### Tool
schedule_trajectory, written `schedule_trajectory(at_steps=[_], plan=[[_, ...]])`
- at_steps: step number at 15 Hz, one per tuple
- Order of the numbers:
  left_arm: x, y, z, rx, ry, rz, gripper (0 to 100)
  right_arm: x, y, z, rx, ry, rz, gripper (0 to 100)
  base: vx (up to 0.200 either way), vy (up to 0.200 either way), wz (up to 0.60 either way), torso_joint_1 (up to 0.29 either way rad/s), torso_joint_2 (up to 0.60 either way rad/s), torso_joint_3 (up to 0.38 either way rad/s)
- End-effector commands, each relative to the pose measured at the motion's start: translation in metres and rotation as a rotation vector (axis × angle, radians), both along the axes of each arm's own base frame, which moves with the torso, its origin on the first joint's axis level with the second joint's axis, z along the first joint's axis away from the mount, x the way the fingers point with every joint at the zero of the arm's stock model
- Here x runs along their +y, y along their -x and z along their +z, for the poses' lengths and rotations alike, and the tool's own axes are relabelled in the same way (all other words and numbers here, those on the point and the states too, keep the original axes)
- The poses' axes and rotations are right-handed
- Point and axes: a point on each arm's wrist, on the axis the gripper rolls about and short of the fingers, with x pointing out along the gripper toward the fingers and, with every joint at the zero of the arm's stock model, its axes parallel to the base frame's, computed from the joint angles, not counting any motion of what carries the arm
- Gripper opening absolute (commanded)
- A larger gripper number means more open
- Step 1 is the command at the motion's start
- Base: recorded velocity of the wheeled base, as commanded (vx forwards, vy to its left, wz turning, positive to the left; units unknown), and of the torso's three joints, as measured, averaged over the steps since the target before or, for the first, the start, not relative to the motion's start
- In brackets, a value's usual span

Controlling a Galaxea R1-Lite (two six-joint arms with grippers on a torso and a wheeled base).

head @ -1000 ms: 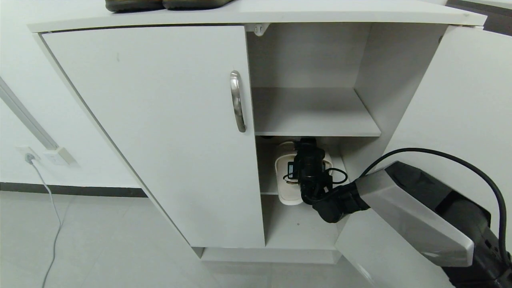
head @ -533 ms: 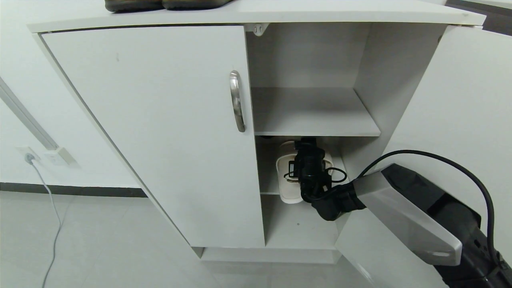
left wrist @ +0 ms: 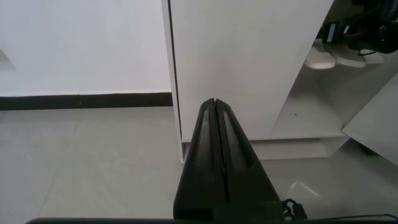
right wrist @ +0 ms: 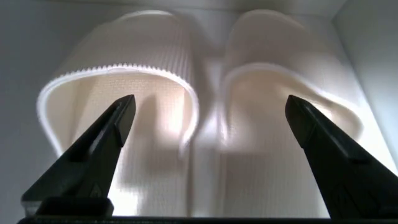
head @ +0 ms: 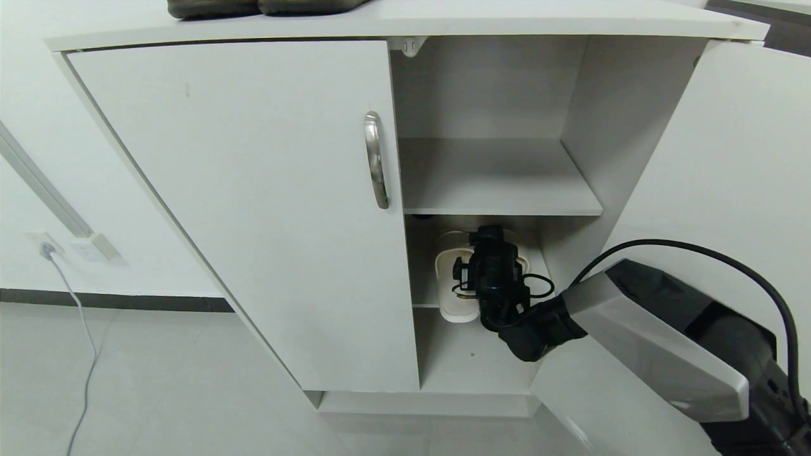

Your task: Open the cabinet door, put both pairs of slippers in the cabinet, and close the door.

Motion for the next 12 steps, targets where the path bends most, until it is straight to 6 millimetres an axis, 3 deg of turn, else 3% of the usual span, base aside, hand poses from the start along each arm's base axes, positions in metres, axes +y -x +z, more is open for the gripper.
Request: schedule_trajectory(at_steps=[1,5,8,12], plan=[[0.0,0.0,0.0,0.001,0.0,0.0,0,-0.005,0.026,0.025,-0.019,-0.013,0.02,100,0.0,0.0,0.0,0.0,0.0,0.0],[0.0,0.0,0.0,0.001,0.0,-0.002,0,-0.016,0.095,0.03,0.033,0.02,0.088,100,0.0,0.0,0.0,0.0,0.0,0.0],[0.0,0.0,0.0,0.001,0.002,-0.002,0,-0.023,0.129,0.035,0.054,-0.008,0.124,100,0.0,0.0,0.0,0.0,0.0,0.0],[0.0,0.0,0.0,0.001,0.002,-0.003,0,-0.024,0.137,0.032,0.073,-0.018,0.134,100,0.0,0.0,0.0,0.0,0.0,0.0]])
